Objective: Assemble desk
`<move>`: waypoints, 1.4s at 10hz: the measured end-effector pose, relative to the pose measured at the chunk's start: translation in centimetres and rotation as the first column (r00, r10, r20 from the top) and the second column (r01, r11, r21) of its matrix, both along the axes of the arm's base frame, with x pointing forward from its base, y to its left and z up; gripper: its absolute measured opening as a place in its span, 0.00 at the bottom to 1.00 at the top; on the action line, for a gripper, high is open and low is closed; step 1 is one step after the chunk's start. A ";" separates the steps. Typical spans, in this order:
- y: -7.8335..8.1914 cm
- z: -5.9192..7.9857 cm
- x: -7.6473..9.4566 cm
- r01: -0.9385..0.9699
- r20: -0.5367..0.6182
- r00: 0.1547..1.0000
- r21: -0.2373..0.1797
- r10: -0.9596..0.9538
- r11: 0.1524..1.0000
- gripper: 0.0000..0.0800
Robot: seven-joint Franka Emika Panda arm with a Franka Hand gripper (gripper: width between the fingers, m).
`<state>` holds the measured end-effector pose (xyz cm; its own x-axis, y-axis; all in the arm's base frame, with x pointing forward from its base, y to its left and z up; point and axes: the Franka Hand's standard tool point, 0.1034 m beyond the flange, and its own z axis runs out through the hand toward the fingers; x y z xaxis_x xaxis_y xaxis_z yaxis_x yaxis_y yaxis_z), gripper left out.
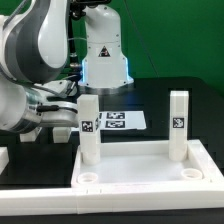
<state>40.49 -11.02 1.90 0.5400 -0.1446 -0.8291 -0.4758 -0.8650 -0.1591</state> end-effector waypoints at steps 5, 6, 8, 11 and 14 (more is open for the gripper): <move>0.0 0.0 0.0 -0.001 -0.003 1.000 -0.002 0.001 1.000 0.47; 0.0 0.0 0.0 -0.001 -0.003 1.000 0.000 0.001 1.000 0.36; 0.0 0.0 0.0 -0.001 -0.003 1.000 0.000 0.001 1.000 0.36; 0.0 0.0 0.0 -0.001 -0.003 1.000 0.000 0.001 1.000 0.36; 0.0 0.0 0.0 -0.001 -0.003 1.000 0.000 0.001 1.000 0.36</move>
Offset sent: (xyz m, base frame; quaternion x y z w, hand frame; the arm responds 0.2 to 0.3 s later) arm 0.0000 0.0000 0.0000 0.0000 0.0000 0.0000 1.0000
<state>40.48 -11.03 1.91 0.5375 -0.1442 -0.8308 -0.4755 -0.8655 -0.1574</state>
